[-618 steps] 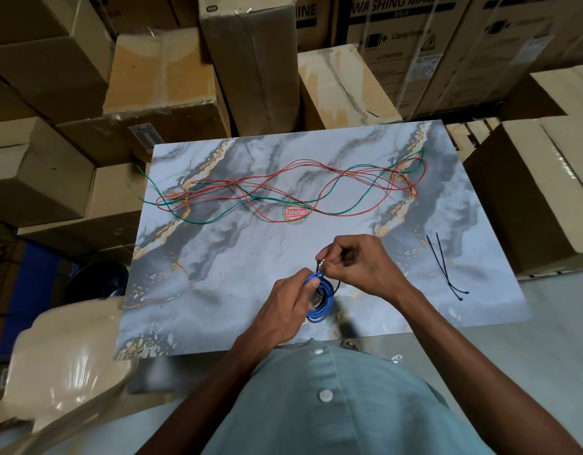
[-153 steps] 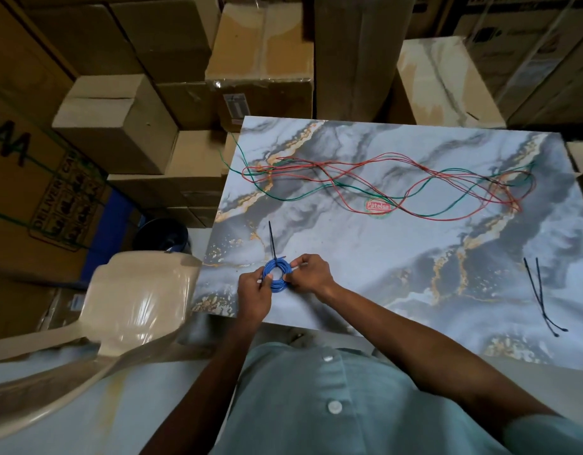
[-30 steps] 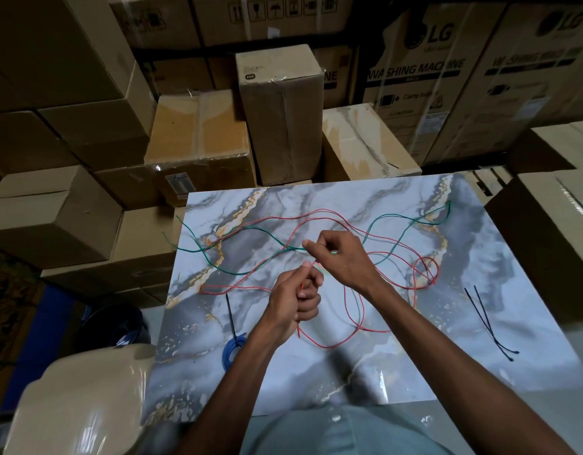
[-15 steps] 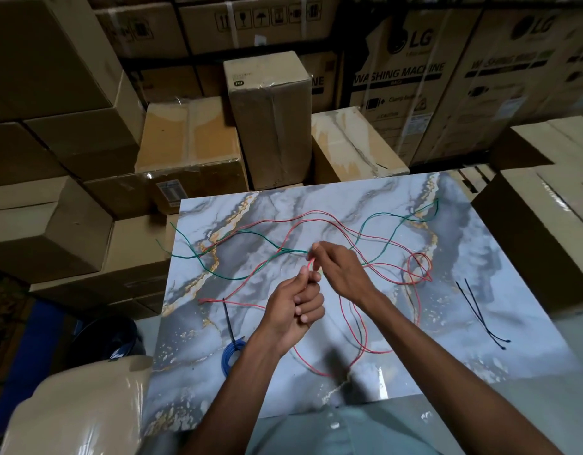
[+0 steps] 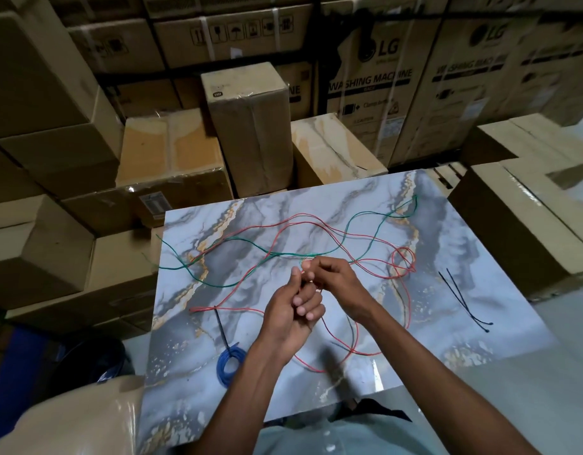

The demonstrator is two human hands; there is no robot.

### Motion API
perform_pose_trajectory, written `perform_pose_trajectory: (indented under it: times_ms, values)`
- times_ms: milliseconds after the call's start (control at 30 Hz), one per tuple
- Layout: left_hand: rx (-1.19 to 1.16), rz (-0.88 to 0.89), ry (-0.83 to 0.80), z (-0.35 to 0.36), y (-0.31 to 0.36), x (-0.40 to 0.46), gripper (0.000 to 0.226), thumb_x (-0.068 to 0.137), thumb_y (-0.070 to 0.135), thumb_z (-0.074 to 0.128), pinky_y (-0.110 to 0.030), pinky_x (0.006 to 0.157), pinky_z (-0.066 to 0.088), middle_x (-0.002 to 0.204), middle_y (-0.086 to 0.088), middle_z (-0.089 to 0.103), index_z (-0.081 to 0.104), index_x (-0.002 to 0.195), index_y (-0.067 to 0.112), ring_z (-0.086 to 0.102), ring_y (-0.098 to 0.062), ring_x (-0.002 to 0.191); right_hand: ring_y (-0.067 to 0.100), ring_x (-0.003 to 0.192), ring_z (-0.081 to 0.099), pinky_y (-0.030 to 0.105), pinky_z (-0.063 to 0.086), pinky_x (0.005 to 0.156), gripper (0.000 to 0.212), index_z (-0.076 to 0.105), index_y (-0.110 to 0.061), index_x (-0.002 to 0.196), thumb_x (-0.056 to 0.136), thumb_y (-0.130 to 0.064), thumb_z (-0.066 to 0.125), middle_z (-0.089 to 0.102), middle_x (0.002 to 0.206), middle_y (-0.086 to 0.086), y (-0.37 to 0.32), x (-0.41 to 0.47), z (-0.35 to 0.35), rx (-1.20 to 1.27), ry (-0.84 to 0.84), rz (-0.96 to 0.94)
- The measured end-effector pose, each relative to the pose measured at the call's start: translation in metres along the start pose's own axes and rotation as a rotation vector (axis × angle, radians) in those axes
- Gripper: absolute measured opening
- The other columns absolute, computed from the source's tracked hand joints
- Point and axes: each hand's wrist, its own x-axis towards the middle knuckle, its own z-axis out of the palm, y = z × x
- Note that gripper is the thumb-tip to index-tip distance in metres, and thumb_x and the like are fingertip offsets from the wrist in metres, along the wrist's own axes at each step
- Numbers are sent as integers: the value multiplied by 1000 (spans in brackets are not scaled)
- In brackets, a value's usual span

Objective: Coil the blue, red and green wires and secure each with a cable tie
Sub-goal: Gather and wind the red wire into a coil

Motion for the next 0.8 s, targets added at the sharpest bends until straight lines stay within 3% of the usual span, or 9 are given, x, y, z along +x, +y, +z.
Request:
perform_pose_trajectory:
  times_ms: [200, 300, 367, 433, 600, 700, 767, 800]
  values:
    - [-18, 63, 3, 19, -1, -8, 37, 104, 14, 40, -19, 50, 41, 64, 2, 45, 75, 99, 4, 42, -6, 52, 28, 74, 51, 36, 40, 64, 21, 75, -18, 80, 97, -29, 70, 65, 70, 0, -9, 0, -10, 2, -23, 16]
    - [-145, 73, 2, 33, -5, -6, 24, 98, 12, 45, -21, 53, 46, 69, -2, 54, 67, 101, 3, 48, -8, 54, 13, 60, 59, 19, 46, 51, 21, 76, -15, 86, 101, -11, 62, 66, 66, -5, -16, 4, -17, 2, -41, 36]
    - [-237, 79, -60, 44, -11, -5, 10, 92, 10, 59, -24, 55, 48, 71, -4, 56, 62, 100, 4, 51, -11, 56, 0, 50, 61, 12, 46, 44, 21, 70, -8, 88, 101, 2, 55, 66, 61, -10, -20, 5, -25, 27, -83, 64]
    - [-284, 79, -130, 54, -16, -5, 23, 81, 4, 74, -28, 58, 49, 74, -5, 57, 63, 102, 2, 52, -15, 58, -1, 46, 59, 10, 43, 41, 18, 67, -5, 90, 101, 1, 55, 65, 58, -12, -23, 5, -34, 71, -125, 60]
    - [-255, 63, -70, 70, -27, 0, 31, 88, 5, 41, -29, 58, 48, 74, -6, 54, 67, 102, -3, 51, -18, 60, -2, 46, 58, 9, 43, 43, 19, 65, 11, 111, 105, -2, 52, 64, 57, -12, -23, 4, -53, 201, -162, 58]
    - [-187, 62, -42, 75, -34, 2, 34, 89, 8, 37, -31, 60, 52, 74, -7, 57, 66, 105, -1, 54, -19, 61, 0, 55, 59, 11, 44, 50, 19, 69, 4, 94, 98, 10, 52, 69, 65, -11, -20, 4, -63, 159, -187, 89]
    - [-126, 56, -59, 77, -38, 3, 39, 88, 10, 37, -32, 62, 54, 75, -8, 60, 71, 104, -1, 57, -20, 62, 16, 75, 60, 18, 45, 64, 28, 74, -4, 81, 91, 14, 56, 74, 83, -10, -17, 4, -67, 141, -212, 103]
    - [-103, 57, -69, 78, -40, 4, 41, 88, 10, 37, -32, 64, 54, 75, -8, 62, 73, 104, -1, 59, -20, 63, 20, 75, 57, 19, 44, 64, 32, 75, -8, 77, 90, 14, 56, 74, 86, -10, -16, 4, -68, 147, -221, 117]
